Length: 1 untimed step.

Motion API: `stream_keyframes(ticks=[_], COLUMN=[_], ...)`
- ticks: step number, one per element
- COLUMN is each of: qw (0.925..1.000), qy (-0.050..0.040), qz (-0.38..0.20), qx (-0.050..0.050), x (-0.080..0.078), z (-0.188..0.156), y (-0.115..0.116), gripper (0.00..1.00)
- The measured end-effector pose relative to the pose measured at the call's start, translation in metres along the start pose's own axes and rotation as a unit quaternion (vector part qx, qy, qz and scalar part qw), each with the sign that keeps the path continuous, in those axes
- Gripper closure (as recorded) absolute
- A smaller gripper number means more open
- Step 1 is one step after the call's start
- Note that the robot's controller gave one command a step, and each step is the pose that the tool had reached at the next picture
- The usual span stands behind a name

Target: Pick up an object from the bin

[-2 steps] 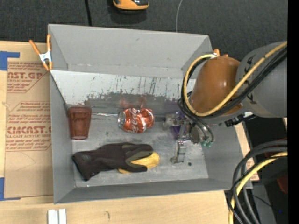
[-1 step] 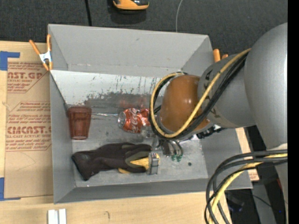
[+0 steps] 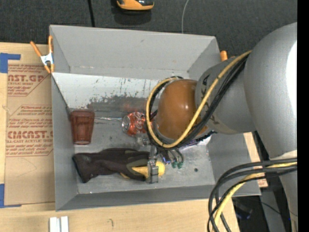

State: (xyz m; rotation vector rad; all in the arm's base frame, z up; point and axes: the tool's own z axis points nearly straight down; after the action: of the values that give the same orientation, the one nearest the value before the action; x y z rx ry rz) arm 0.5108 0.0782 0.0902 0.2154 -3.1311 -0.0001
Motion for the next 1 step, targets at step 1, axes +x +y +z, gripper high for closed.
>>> stream_keyframes(ticks=[1], qw=[0.9987], qy=[-0.0021], qz=[0.051], qx=[-0.001], x=[-0.0025], z=[-0.0090], y=[-0.0192], gripper=[0.00])
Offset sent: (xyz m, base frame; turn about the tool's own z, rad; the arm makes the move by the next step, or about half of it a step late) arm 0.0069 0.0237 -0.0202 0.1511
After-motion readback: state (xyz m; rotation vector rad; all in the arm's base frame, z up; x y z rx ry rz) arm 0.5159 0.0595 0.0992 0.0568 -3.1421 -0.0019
